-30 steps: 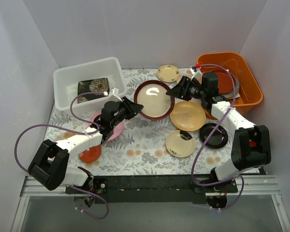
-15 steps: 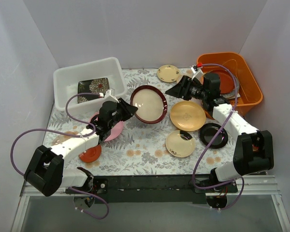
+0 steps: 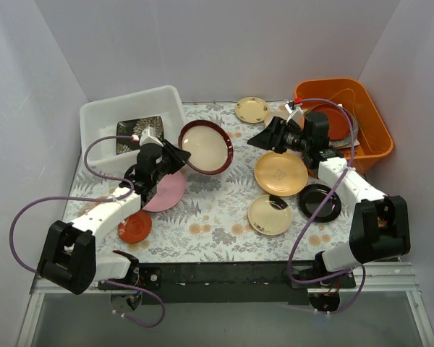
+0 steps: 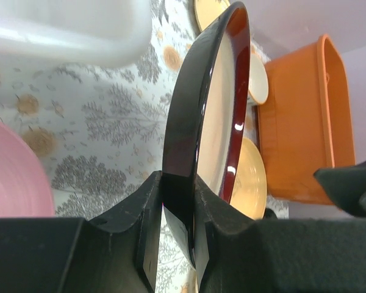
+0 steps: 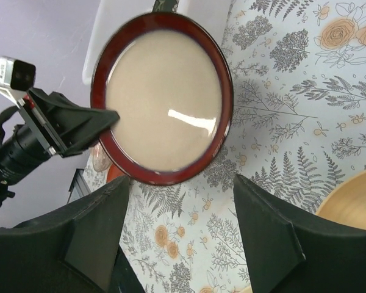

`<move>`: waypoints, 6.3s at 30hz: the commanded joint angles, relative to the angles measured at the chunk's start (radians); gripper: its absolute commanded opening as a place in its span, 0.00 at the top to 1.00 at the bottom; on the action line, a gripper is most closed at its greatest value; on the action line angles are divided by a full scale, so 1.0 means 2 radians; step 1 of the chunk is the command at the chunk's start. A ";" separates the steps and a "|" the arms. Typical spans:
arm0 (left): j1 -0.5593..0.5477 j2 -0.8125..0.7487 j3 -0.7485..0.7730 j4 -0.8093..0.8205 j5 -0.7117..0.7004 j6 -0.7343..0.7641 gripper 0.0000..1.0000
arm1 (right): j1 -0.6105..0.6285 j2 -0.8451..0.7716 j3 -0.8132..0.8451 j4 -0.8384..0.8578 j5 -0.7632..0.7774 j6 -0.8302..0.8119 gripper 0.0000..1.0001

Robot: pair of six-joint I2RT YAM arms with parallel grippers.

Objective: Place the plates into the plastic bin on the countertop
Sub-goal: Place the plate in the plastic bin, then pick up the plate at the center of the board.

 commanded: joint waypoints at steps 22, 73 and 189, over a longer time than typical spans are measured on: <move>0.292 -0.001 0.029 0.190 0.193 -0.156 1.00 | 0.002 -0.025 -0.043 -0.005 -0.014 -0.037 0.23; 0.359 0.275 0.273 -0.018 0.243 -0.065 1.00 | 0.002 -0.025 -0.104 -0.002 -0.030 -0.048 0.25; -0.089 0.162 0.173 -0.013 0.222 0.011 0.03 | -0.001 -0.189 -0.062 -0.075 -0.009 -0.051 0.14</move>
